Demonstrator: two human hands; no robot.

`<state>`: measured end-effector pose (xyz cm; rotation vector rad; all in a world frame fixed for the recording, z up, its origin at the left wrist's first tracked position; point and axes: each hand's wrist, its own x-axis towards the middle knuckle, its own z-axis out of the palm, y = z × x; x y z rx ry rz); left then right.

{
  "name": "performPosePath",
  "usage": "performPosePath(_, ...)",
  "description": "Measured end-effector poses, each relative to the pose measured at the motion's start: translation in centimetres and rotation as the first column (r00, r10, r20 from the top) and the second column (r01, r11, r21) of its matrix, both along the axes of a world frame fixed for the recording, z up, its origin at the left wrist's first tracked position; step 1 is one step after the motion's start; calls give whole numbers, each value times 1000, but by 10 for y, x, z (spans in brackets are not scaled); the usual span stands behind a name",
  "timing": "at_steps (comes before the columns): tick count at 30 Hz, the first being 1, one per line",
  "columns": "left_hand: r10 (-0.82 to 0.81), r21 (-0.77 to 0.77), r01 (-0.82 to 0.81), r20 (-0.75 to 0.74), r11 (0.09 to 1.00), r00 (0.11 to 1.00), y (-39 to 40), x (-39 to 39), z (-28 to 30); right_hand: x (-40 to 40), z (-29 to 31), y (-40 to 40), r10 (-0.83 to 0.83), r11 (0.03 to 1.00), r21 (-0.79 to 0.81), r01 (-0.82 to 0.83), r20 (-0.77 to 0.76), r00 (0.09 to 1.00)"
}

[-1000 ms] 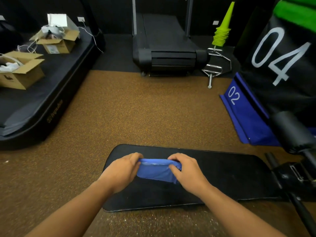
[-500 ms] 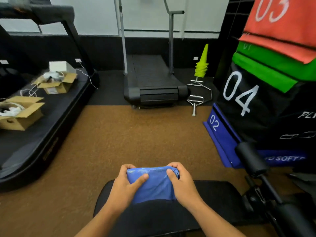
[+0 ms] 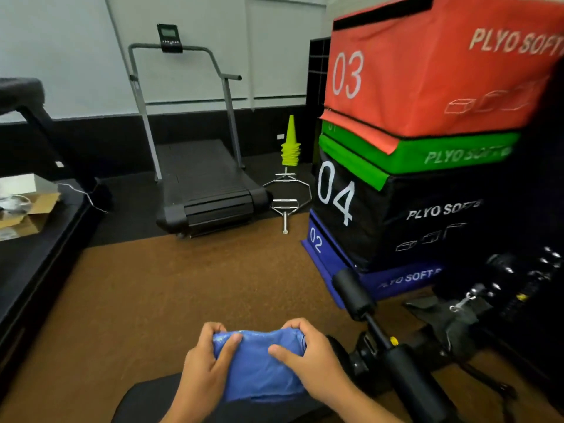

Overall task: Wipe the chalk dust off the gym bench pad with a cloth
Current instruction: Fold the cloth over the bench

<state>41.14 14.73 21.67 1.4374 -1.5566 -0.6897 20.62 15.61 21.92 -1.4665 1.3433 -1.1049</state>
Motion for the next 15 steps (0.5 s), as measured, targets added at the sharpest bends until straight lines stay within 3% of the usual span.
performPosePath(5,-217,51,217,-11,975,976,4,-84,30,-88,13,21,-70,997,7,71,-64,995)
performPosePath(15,-577,18,577,78,816,813,-43,-227,76,-229,57,42,-335,941,-80,328,-97,937)
